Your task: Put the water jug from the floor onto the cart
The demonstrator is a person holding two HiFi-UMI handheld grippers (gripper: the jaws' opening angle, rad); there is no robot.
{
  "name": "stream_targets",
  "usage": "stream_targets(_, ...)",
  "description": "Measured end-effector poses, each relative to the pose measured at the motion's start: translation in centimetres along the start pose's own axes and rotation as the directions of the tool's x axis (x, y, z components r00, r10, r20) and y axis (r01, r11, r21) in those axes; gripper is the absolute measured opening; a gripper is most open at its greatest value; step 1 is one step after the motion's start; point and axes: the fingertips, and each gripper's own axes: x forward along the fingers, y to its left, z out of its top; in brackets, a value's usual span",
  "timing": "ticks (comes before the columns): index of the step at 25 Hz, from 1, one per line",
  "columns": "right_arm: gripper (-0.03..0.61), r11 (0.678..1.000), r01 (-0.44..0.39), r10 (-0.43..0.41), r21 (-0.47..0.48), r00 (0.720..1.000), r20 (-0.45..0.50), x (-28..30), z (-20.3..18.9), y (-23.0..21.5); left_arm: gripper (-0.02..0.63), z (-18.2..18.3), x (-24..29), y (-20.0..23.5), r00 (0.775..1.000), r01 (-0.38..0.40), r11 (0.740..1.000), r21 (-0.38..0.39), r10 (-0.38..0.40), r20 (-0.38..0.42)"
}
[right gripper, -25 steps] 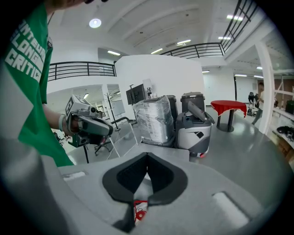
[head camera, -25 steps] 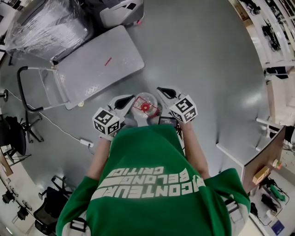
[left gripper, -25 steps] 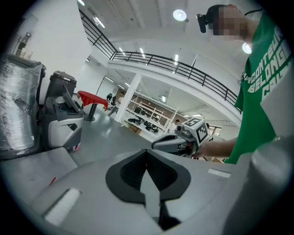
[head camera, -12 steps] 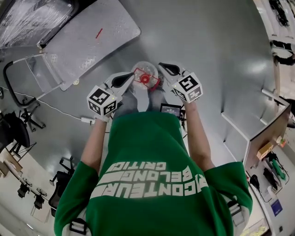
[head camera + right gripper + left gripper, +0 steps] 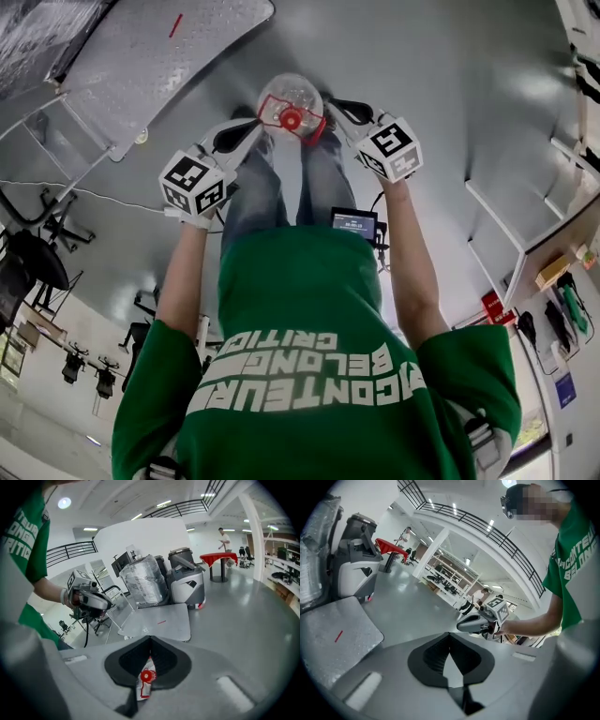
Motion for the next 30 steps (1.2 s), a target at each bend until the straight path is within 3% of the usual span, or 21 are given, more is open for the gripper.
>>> stream_targets(13, -0.011, 0.994, -0.029, 0.035, 0.106, 0.998, -0.056, 3.6, -7.0, -2.1, 0.008, -6.2, 2.5, 5.9, 0.999, -0.029, 0.992, -0.127, 0.026, -0.022)
stream_targets(22, -0.011, 0.982, -0.06, 0.073, 0.181, 0.995, -0.063, 7.1, -10.9, -2.2, 0.008, -10.8, 4.4, 7.8, 0.997, 0.011, 0.98, -0.196, -0.027, -0.076)
stream_targets(30, -0.012, 0.951, -0.091, 0.121, 0.297, 0.989, -0.086, 8.6, -16.0, -2.9, 0.023, -14.0, 6.3, 10.4, 0.991, 0.032, 0.975, -0.218, -0.059, -0.121)
